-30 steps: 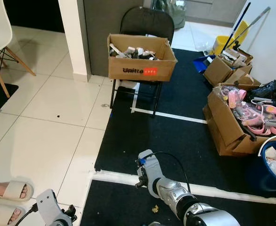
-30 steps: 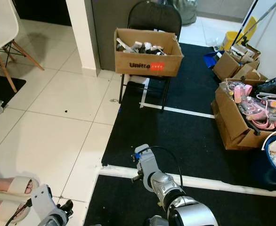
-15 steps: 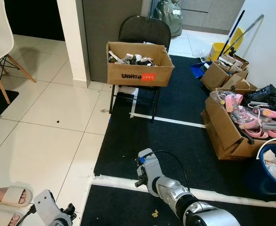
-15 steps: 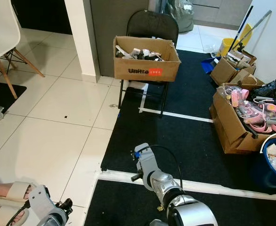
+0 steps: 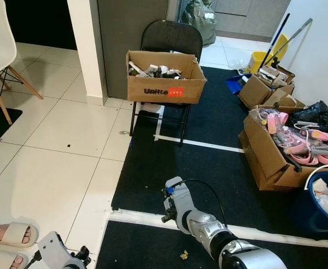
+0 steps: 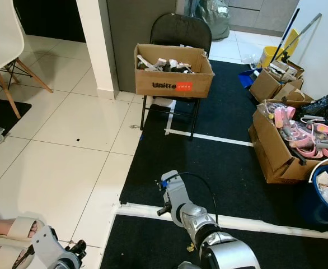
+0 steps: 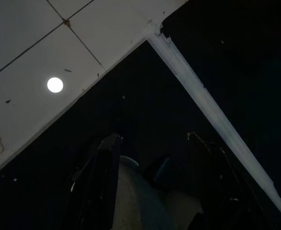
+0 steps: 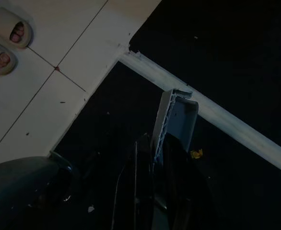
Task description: Picking trash to rubbish bin
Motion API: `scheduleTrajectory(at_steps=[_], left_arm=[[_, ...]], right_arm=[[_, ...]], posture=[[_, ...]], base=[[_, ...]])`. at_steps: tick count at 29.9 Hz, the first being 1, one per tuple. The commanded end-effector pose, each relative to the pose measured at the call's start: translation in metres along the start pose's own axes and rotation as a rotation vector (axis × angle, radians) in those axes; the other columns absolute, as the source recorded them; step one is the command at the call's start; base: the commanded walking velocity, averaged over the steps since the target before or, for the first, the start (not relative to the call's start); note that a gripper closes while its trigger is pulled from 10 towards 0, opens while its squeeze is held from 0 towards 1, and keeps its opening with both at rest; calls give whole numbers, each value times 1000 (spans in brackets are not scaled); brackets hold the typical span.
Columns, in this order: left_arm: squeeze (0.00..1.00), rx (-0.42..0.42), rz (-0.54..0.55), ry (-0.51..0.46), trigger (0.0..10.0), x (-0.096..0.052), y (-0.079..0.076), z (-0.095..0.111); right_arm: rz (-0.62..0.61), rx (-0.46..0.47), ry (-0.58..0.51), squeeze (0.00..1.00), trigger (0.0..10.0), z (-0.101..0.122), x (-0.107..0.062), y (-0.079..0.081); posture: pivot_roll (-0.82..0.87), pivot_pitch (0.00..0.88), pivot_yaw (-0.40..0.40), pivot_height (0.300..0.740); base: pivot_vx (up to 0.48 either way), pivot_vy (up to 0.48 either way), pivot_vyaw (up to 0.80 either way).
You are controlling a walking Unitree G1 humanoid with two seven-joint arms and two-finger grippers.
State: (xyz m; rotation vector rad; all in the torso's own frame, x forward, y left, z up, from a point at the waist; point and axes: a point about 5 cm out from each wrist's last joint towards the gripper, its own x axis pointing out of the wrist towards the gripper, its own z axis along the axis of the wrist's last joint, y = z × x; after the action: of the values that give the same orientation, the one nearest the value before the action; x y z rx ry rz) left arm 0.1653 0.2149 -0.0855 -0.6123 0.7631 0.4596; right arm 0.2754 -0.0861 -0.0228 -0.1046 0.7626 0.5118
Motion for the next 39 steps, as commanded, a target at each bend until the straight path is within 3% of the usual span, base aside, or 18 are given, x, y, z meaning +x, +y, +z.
scheduleTrajectory(at_steps=[1,29,31,34,36,39], left_arm=[[0,-13,-2,35,10000,-2,-1,-11],[0,9,21,54,10000,-6,10,-18],[0,48,32,61,10000,-7,12,-20],[0,77,35,66,10000,-8,13,-21],[0,66,39,65,10000,-9,14,-22],[0,53,41,62,10000,-9,14,-24]], right_arm=[[-3,21,25,0,10000,-7,-1,-2],[4,79,38,0,10000,-14,-2,-3],[-30,171,36,0,10000,-19,-5,-9],[-58,166,60,0,10000,-30,-9,-15],[-80,231,62,0,10000,-37,-11,-20],[-78,235,86,0,10000,-50,-15,-21]], posture=[[140,22,-53,740],[150,47,-60,740],[151,50,-61,740],[152,54,-60,740],[155,56,-61,740],[155,56,-61,740]], base=[[0,0,0],[0,0,0],[0,0,0],[0,0,0],[0,0,0],[0,0,0]])
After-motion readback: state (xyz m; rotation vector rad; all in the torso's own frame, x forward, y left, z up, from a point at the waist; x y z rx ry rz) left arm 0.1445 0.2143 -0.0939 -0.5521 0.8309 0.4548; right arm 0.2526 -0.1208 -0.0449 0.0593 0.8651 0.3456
